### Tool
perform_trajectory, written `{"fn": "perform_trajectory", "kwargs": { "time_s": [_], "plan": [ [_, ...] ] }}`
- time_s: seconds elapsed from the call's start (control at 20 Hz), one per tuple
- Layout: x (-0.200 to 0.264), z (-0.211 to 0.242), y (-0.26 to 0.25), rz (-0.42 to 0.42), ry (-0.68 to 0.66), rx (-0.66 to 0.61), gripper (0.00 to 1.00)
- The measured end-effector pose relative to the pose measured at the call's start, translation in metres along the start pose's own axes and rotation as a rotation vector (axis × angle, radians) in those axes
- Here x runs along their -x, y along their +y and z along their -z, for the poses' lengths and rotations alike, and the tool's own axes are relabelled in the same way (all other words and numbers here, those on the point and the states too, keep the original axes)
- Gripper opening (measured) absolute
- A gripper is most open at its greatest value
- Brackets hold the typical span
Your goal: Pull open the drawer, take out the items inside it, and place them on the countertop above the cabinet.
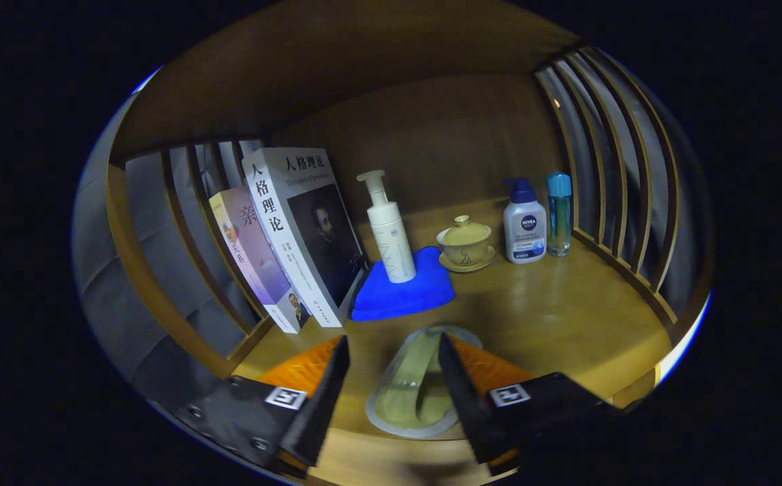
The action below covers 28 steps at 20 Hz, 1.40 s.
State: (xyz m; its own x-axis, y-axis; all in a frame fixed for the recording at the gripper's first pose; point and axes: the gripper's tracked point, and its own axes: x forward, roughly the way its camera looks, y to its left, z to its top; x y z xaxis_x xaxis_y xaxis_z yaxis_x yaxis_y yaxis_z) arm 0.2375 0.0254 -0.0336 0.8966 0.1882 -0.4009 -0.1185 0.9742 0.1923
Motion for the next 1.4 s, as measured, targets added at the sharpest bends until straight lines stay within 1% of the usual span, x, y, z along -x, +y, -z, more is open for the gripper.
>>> {"fn": "perform_trajectory", "kwargs": {
  "time_s": [0.15, 0.2, 0.45, 0.55, 0.7, 0.8, 0.95, 1.15, 1.4],
  "plan": [
    [0.017, -0.010, 0.002, 0.019, -0.074, 0.064, 0.97],
    [0.027, -0.011, 0.004, 0.025, -0.093, 0.086, 0.99],
    [0.090, -0.012, 0.028, 0.000, -0.226, 0.174, 0.98],
    [0.114, -0.003, 0.037, -0.003, -0.278, 0.193, 0.98],
    [0.142, 0.022, 0.040, 0.016, -0.317, 0.224, 0.98],
    [0.155, 0.042, 0.036, 0.041, -0.333, 0.249, 0.98],
    [0.173, 0.067, 0.032, 0.070, -0.355, 0.251, 0.98],
    [0.193, 0.097, 0.028, 0.080, -0.363, 0.239, 0.98],
    [0.210, 0.129, 0.023, 0.098, -0.380, 0.285, 0.98]
  ]
}}
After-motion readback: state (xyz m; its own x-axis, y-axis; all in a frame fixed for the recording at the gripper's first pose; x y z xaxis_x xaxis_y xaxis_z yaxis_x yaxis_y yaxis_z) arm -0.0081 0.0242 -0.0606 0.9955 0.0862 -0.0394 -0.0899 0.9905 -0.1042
